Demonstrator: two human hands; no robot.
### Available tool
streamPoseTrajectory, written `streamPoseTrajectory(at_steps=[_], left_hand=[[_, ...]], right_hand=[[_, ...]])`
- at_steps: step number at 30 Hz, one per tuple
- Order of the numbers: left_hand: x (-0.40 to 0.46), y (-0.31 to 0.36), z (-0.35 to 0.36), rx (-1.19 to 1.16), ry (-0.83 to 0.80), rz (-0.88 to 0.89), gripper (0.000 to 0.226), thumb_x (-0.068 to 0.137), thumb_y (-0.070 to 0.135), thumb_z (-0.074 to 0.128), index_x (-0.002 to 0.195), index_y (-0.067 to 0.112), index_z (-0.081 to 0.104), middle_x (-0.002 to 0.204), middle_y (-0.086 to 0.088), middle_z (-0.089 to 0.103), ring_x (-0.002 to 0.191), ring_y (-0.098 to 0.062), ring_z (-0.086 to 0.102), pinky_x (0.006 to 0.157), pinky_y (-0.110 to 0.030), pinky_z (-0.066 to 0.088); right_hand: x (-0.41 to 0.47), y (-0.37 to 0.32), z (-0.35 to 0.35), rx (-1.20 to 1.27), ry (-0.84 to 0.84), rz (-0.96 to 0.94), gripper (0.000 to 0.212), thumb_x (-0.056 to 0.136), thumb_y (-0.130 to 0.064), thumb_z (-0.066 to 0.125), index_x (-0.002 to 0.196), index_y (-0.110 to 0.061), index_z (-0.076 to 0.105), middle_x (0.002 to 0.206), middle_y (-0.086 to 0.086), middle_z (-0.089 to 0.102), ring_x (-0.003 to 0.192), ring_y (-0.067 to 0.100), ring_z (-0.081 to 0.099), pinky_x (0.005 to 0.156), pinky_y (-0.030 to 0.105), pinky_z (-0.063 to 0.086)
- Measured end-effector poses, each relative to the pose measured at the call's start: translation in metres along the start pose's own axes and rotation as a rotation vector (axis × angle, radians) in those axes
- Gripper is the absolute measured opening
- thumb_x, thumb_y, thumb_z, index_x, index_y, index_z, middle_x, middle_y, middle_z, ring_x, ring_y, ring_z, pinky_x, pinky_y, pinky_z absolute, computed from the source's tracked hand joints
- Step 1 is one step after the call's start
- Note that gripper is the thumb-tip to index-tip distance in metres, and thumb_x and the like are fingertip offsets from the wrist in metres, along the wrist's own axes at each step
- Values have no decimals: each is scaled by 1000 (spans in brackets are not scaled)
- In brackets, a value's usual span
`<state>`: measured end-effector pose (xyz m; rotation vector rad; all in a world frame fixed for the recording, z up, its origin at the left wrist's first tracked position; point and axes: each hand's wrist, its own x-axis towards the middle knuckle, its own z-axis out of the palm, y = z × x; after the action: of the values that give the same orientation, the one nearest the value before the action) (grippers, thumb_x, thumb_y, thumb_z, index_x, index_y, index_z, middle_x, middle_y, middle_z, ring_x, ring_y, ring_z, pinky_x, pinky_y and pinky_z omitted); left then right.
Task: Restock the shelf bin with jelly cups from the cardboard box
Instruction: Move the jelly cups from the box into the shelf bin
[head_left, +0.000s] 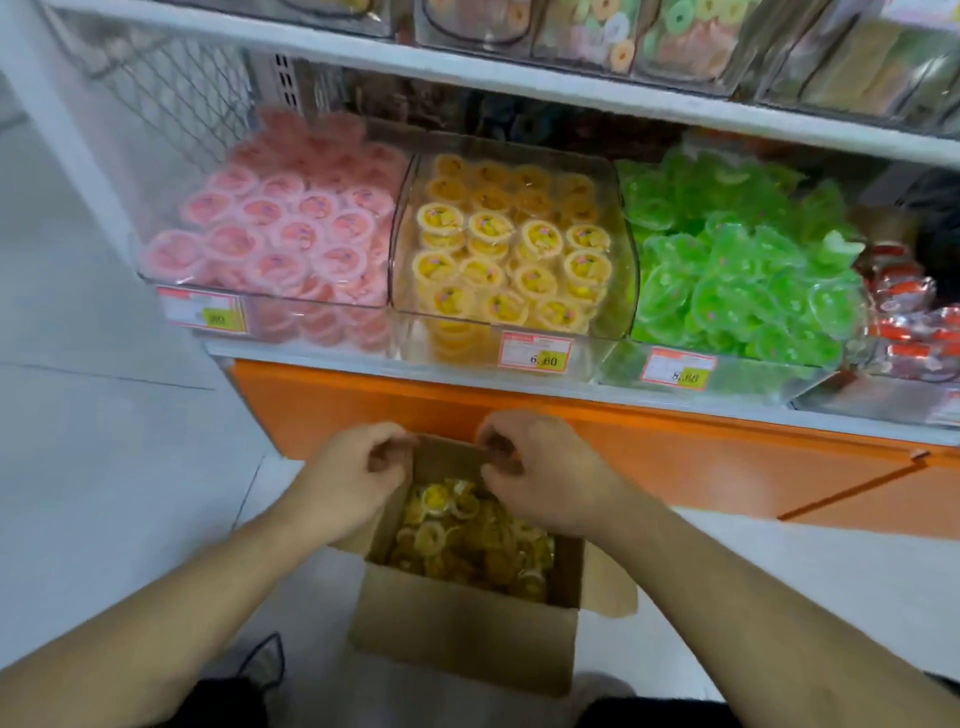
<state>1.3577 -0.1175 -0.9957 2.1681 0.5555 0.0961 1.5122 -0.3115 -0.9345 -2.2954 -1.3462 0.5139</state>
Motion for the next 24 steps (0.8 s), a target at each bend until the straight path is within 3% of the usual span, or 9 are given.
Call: streamPoseTrajectory(at_steps=[3, 5, 7, 10, 14, 19, 21, 24], left_hand=[[-5, -46, 13, 76, -28, -141, 40, 105, 26, 58, 142, 38, 59, 145, 13, 57, 132, -9, 53, 102, -20, 37], [-3, -66, 24, 65, -93, -228, 46, 106, 41, 52, 152, 42, 47, 156, 14, 44, 141, -12, 44, 109, -23, 34], [4, -80, 38, -21, -140, -265, 51, 106, 51, 48, 155, 45, 40, 160, 16, 37, 147, -15, 39, 118, -30, 33], [13, -99, 55, -166, -100, -285, 51, 105, 46, 53, 154, 51, 38, 162, 17, 37, 147, -13, 38, 122, -36, 33], [19, -114, 63, -350, -94, -295, 53, 105, 35, 57, 150, 57, 40, 156, 19, 46, 144, -10, 43, 117, -33, 37], [20, -118, 70, -371, -63, -310, 55, 106, 28, 56, 148, 61, 41, 150, 21, 52, 138, -7, 48, 110, -28, 44], [19, -117, 73, -440, -59, -323, 54, 107, 26, 55, 147, 60, 42, 150, 22, 51, 138, -6, 47, 105, -22, 45], [19, -120, 75, -496, -50, -318, 54, 107, 25, 56, 148, 57, 44, 150, 20, 53, 141, -10, 47, 111, -39, 48]], right_hand=[[6, 26, 60, -14, -241, 178, 44, 90, -29, 69, 132, -34, 58, 126, -11, 61, 114, 9, 58, 101, 32, 53], [8, 43, 94, 30, -332, 308, 69, 91, -36, 70, 152, -42, 39, 151, -10, 46, 137, 14, 47, 117, 38, 43], [15, 57, 121, 125, -379, 400, 81, 92, -43, 69, 158, -49, 21, 163, -4, 29, 149, 24, 35, 123, 47, 35], [36, 74, 158, 198, -397, 497, 94, 89, -49, 72, 157, -57, 8, 169, -4, 14, 155, 31, 23, 124, 52, 32], [64, 93, 199, 267, -419, 692, 101, 83, -55, 76, 151, -67, 3, 172, -5, 4, 157, 34, 19, 122, 57, 33], [81, 105, 228, 207, -464, 661, 103, 81, -65, 72, 154, -66, 0, 173, -4, 0, 158, 40, -3, 125, 62, 18], [87, 104, 237, 245, -423, 650, 102, 75, -71, 72, 153, -66, 6, 172, -5, 6, 158, 40, 2, 125, 63, 21], [93, 99, 246, 264, -352, 643, 102, 63, -75, 71, 148, -64, 17, 166, 0, 25, 151, 40, 29, 119, 61, 37]])
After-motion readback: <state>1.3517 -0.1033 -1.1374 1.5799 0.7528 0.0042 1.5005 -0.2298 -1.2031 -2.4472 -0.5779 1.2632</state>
